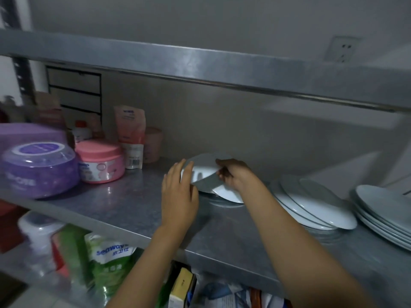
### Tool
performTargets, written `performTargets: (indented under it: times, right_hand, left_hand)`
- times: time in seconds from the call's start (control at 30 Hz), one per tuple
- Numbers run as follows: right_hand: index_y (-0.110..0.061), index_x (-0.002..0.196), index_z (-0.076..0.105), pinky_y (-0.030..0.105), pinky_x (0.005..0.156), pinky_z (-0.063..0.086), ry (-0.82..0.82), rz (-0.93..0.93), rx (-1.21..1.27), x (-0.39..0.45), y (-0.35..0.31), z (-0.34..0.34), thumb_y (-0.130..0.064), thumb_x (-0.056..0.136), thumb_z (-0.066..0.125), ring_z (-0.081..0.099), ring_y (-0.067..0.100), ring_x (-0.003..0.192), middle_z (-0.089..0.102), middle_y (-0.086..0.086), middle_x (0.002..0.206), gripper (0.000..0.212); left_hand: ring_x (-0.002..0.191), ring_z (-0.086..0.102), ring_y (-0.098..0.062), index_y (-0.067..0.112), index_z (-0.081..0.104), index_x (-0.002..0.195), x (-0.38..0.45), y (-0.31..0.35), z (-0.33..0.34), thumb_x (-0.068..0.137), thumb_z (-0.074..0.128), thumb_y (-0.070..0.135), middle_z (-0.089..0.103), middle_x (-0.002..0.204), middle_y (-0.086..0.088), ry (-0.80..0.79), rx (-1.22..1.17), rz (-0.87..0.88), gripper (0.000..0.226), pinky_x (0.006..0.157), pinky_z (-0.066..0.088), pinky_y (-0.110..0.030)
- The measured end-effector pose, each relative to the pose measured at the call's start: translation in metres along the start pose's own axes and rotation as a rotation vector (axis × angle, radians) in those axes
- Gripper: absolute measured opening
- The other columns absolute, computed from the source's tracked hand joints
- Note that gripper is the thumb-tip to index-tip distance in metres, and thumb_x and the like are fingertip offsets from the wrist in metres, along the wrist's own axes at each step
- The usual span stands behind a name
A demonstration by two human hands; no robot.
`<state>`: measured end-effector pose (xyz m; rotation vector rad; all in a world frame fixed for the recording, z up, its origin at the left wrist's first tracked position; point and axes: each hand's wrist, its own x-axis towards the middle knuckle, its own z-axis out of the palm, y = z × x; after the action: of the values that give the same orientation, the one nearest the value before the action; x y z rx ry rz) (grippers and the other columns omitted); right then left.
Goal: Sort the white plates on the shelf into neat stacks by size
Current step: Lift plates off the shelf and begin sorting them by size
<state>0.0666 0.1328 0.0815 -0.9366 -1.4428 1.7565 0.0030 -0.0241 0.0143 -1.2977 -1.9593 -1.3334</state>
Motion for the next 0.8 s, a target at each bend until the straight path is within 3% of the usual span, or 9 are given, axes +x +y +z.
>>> performTargets:
  times: [0.13, 0.23, 0.37, 0.5, 0.57, 0.67, 0.8]
  right_hand:
    - [-0.008, 0.083, 0.054, 0.018, 0.033, 0.039, -0.132, -0.157, -0.170, -0.031, -0.012, 0.020, -0.004, 0.089, 0.062, 0.048, 0.008, 0.032, 0.051, 0.009, 0.060, 0.011]
    - [-0.010, 0.078, 0.055, 0.019, 0.035, 0.035, -0.173, -0.347, -0.340, -0.060, -0.015, 0.030, -0.005, 0.088, 0.063, 0.048, 0.009, 0.036, 0.053, 0.008, 0.060, 0.014]
    - [-0.016, 0.086, 0.053, 0.025, 0.041, 0.042, -0.262, -0.531, -0.489, -0.097, -0.011, 0.044, -0.006, 0.087, 0.064, 0.051, 0.020, 0.047, 0.061, 0.012, 0.070, 0.015]
    - [-0.029, 0.094, 0.053, 0.040, 0.066, 0.050, -0.191, -0.953, -1.152, -0.120, 0.002, 0.050, -0.027, 0.084, 0.060, 0.063, 0.034, 0.077, 0.070, 0.007, 0.085, 0.013]
    - [-0.025, 0.104, 0.053, 0.040, 0.065, 0.045, -0.165, -1.128, -1.359, -0.134, 0.006, 0.050, -0.029, 0.089, 0.056, 0.062, 0.039, 0.083, 0.069, 0.012, 0.090, 0.016]
    - [-0.017, 0.101, 0.054, 0.036, 0.053, 0.035, -0.119, -1.316, -1.467, -0.147, 0.018, 0.050, -0.021, 0.087, 0.058, 0.062, 0.039, 0.069, 0.069, 0.010, 0.076, 0.016]
    - [-0.017, 0.083, 0.054, 0.023, 0.040, 0.021, -0.020, -1.392, -1.585, -0.149, 0.032, 0.050, -0.007, 0.060, 0.072, 0.051, 0.027, 0.041, 0.053, 0.000, 0.048, 0.030]
  left_hand:
    - [0.136, 0.033, -0.028, 0.012, 0.041, 0.142, 0.001, -0.004, -0.033, 0.084, 0.055, -0.003, 0.039, 0.146, -0.010, 0.093, -0.036, 0.027, 0.061, 0.111, 0.031, -0.046]
    - [0.135, 0.033, -0.024, 0.016, 0.038, 0.144, 0.003, -0.003, -0.068, 0.086, 0.055, 0.000, 0.035, 0.148, -0.009, 0.153, -0.020, 0.040, 0.063, 0.109, 0.031, -0.036]
    - [0.134, 0.036, -0.032, 0.014, 0.042, 0.143, 0.013, -0.007, -0.104, 0.084, 0.052, -0.007, 0.034, 0.149, -0.017, 0.146, 0.071, 0.157, 0.063, 0.106, 0.036, -0.041]
    - [0.135, 0.034, -0.037, 0.016, 0.045, 0.141, 0.014, -0.019, -0.129, 0.085, 0.063, -0.002, 0.032, 0.150, -0.018, 0.113, 0.172, 0.255, 0.062, 0.101, 0.041, -0.052]
    - [0.138, 0.031, -0.036, 0.017, 0.048, 0.140, 0.009, -0.027, -0.140, 0.087, 0.065, 0.010, 0.032, 0.152, -0.015, 0.077, 0.229, 0.279, 0.055, 0.101, 0.041, -0.053]
    - [0.125, 0.046, -0.039, 0.012, 0.062, 0.125, -0.002, -0.036, -0.152, 0.093, 0.055, 0.027, 0.051, 0.137, -0.018, 0.028, 0.268, 0.351, 0.037, 0.095, 0.045, -0.051]
    - [0.090, 0.060, -0.033, 0.005, 0.075, 0.096, -0.018, -0.037, -0.160, 0.090, 0.049, 0.028, 0.068, 0.096, -0.012, -0.015, 0.230, 0.411, 0.036, 0.072, 0.052, -0.040]
